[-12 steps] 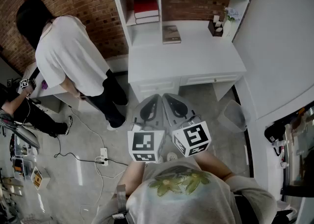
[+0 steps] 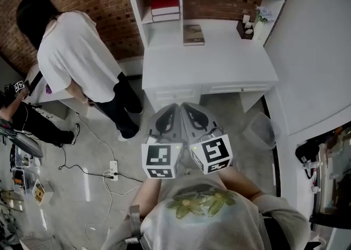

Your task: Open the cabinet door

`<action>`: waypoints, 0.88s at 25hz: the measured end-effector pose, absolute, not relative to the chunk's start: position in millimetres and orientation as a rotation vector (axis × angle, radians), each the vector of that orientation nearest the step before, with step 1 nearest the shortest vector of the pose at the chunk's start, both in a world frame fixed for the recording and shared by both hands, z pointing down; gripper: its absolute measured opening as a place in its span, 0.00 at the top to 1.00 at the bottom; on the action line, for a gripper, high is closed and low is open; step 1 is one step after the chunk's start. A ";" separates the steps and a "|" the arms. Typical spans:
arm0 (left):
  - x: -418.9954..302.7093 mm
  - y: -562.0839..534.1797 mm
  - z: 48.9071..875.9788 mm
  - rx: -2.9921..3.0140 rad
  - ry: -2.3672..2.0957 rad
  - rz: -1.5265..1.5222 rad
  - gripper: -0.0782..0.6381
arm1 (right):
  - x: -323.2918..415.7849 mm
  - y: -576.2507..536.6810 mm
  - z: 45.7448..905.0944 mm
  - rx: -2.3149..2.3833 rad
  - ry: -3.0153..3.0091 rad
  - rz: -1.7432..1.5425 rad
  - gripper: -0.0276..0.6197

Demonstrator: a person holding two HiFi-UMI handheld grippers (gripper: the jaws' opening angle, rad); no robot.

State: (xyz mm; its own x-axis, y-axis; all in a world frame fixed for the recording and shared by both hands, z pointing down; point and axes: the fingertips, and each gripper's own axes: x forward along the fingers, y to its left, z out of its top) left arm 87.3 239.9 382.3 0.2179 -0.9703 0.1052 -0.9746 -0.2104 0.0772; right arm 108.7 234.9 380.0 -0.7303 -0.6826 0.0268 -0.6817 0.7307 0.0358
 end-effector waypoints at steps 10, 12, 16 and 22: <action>77.1 190.4 387.1 2.374 -1.859 0.016 0.88 | 98.6 185.8 384.9 1.167 -2.892 -0.033 0.93; 70.6 173.4 389.5 2.380 -1.855 0.018 0.88 | 92.5 168.7 386.2 1.172 -2.897 -0.026 0.93; 53.4 131.5 386.7 2.403 -1.847 0.022 0.88 | 75.3 127.0 384.3 1.194 -2.901 -0.022 0.93; 20.2 67.1 382.9 2.432 -1.821 0.033 0.88 | 43.0 63.1 377.7 1.236 -2.895 -0.023 0.93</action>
State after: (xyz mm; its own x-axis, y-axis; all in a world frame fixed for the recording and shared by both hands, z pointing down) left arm 20.2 67.1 382.9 0.2832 -0.9558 0.0788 -0.9580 -0.2782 0.0690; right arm 43.0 63.1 377.7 -0.6918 -0.7220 -0.0116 -0.7221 0.6917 0.0108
